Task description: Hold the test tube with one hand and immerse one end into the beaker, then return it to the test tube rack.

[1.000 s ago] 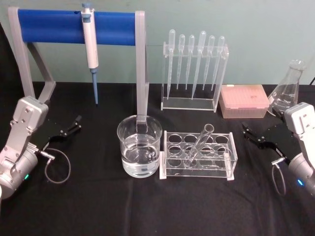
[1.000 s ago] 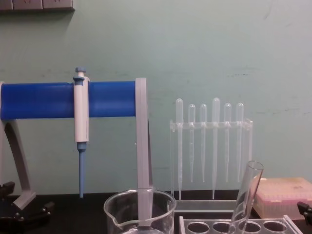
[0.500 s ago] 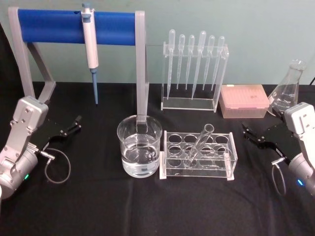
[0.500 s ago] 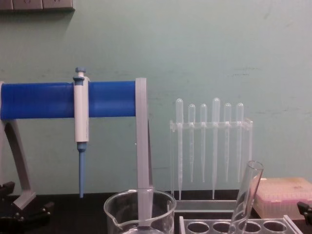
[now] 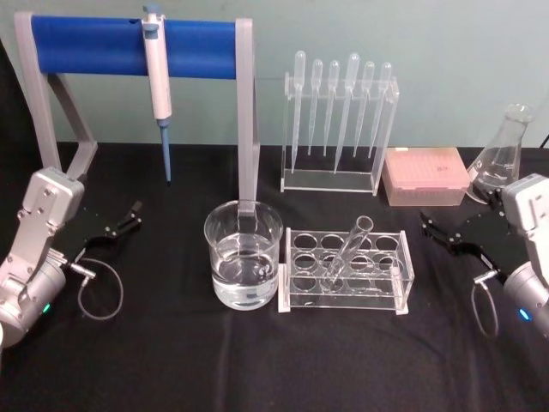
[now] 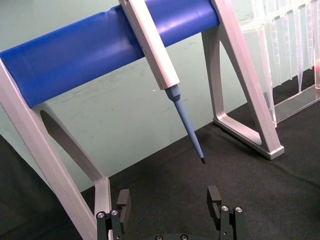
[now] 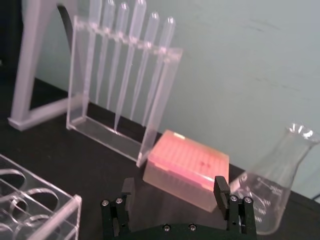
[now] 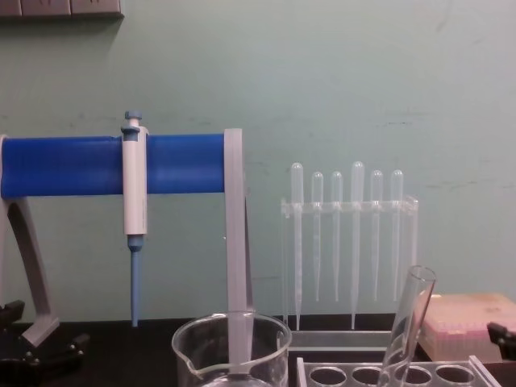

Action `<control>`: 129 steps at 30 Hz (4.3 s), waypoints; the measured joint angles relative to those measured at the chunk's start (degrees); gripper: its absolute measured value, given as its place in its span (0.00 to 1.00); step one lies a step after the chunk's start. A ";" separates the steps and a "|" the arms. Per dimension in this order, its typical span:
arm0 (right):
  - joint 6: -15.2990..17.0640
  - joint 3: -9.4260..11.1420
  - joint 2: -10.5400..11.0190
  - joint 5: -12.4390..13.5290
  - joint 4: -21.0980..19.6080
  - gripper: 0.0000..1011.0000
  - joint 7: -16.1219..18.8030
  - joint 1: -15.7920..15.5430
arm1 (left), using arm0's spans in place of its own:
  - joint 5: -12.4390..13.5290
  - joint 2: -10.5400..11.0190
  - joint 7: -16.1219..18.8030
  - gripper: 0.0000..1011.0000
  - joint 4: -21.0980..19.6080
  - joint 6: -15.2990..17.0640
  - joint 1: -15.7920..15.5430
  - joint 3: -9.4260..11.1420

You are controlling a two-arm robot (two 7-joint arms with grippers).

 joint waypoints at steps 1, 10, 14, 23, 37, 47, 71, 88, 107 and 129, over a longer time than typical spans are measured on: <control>-0.38 0.49 0.07 0.38 -0.53 0.99 0.81 -0.18 | 0.00 0.00 0.00 0.99 0.00 0.00 0.00 0.00; 0.70 4.70 2.69 7.47 -5.75 0.99 8.36 -2.41 | 0.00 0.00 0.00 0.99 0.00 0.00 0.00 0.00; 2.39 7.20 5.71 12.82 -8.74 0.99 15.16 -4.17 | 0.00 0.00 0.00 0.99 0.00 0.00 0.00 0.00; 1.08 9.13 12.08 18.12 -11.59 0.99 30.64 -7.72 | 0.00 0.00 0.00 0.99 0.00 0.00 0.00 0.00; -7.21 5.40 10.81 18.09 -8.77 0.99 47.26 -6.91 | 0.00 0.00 0.00 0.99 0.00 0.00 -0.01 0.00; -5.47 3.04 7.42 20.23 -5.06 0.99 50.65 -1.61 | 0.00 0.00 0.00 0.99 0.00 0.00 0.00 0.00; 1.53 -5.05 2.71 20.16 2.58 0.99 53.17 11.62 | 0.00 0.00 0.00 0.99 0.00 0.00 0.00 0.00; 1.56 -6.21 1.94 19.78 3.69 0.96 53.14 12.83 | 0.00 0.00 0.00 0.99 0.00 0.00 0.00 0.00; 1.47 -6.03 2.05 19.85 3.50 0.44 53.10 12.66 | 0.00 0.00 0.00 0.99 0.00 0.00 0.00 0.00; 2.01 -6.17 2.88 19.80 2.89 0.24 53.01 13.48 | 0.00 0.00 0.00 0.99 0.00 0.00 0.00 0.00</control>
